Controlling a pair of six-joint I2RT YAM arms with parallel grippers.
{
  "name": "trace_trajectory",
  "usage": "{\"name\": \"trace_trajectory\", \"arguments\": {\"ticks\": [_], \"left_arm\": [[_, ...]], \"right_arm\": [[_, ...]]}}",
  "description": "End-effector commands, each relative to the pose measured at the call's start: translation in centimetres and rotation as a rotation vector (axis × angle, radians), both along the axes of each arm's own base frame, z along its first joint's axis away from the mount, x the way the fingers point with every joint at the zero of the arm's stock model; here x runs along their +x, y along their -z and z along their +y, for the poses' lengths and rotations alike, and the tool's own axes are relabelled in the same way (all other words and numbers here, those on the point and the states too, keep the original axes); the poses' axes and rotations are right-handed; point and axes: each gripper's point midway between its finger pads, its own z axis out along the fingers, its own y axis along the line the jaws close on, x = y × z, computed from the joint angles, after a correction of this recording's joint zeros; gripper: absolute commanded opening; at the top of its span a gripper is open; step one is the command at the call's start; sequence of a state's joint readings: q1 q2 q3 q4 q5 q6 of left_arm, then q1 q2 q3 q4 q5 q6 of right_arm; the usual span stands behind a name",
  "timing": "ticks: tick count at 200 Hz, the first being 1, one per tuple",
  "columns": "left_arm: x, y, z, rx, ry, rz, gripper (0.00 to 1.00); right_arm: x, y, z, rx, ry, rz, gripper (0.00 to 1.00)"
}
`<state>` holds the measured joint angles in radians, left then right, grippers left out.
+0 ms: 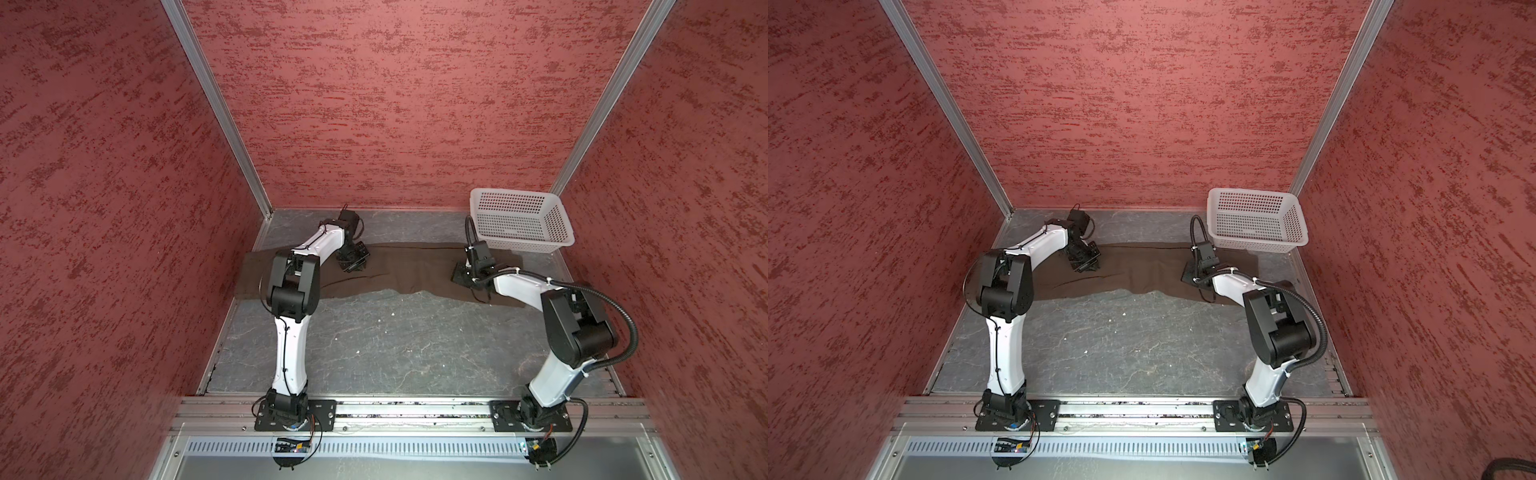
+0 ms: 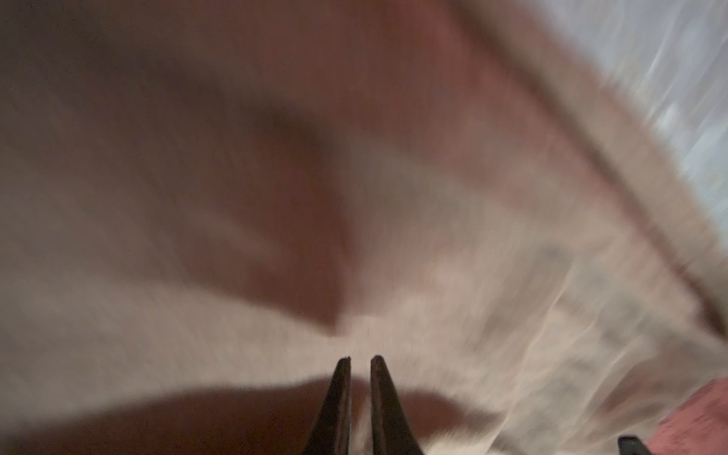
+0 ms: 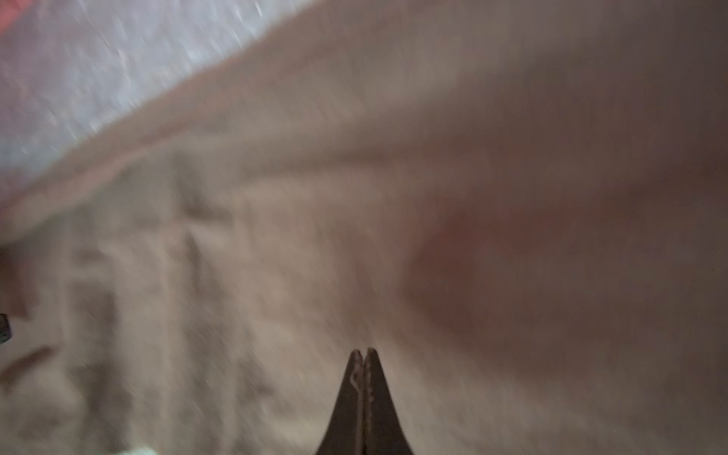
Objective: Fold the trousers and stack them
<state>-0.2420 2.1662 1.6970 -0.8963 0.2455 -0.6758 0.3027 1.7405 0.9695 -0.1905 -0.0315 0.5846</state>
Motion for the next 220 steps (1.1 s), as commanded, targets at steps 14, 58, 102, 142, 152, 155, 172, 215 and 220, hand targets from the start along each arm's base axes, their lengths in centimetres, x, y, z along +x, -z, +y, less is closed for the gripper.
{"name": "trace_trajectory", "arguments": {"ticks": [14, 58, 102, 142, 152, 155, 172, 215, 220], "left_arm": [[-2.1, 1.7, -0.4, 0.041, 0.024, -0.009, 0.13], [-8.2, 5.1, 1.2, 0.078, 0.023, 0.103, 0.12], [-16.7, 6.5, 1.4, 0.082, 0.082, 0.246, 0.13], [-19.1, 5.7, 0.5, 0.073, 0.114, 0.253, 0.12], [-17.6, 4.5, -0.3, 0.055, 0.113, 0.206, 0.13], [-17.0, 4.1, -0.6, 0.049, 0.113, 0.193, 0.13], [-13.4, 1.4, -3.0, 0.01, 0.135, 0.1, 0.15], [-6.0, -5.1, -11.8, -0.069, 0.269, -0.092, 0.18], [-5.6, -5.6, -12.9, -0.083, 0.285, -0.107, 0.18]], "right_arm": [[-2.5, 2.3, -1.1, -0.005, 0.057, 0.041, 0.0], [-7.9, 4.5, -4.9, -0.11, 0.165, 0.144, 0.0], [-11.9, 4.9, -7.1, 0.045, 0.366, 0.211, 0.0], [-12.8, 1.7, -9.1, 0.093, 0.454, 0.129, 0.0], [-12.4, 0.0, -9.4, 0.085, 0.447, 0.08, 0.0], [-12.3, -0.5, -9.5, 0.082, 0.447, 0.068, 0.0], [-11.9, -3.1, -10.4, 0.037, 0.457, 0.021, 0.0], [-12.4, -4.9, -15.6, -0.019, 0.542, 0.044, 0.16], [-12.5, -4.7, -16.4, -0.013, 0.556, 0.055, 0.18]]}}
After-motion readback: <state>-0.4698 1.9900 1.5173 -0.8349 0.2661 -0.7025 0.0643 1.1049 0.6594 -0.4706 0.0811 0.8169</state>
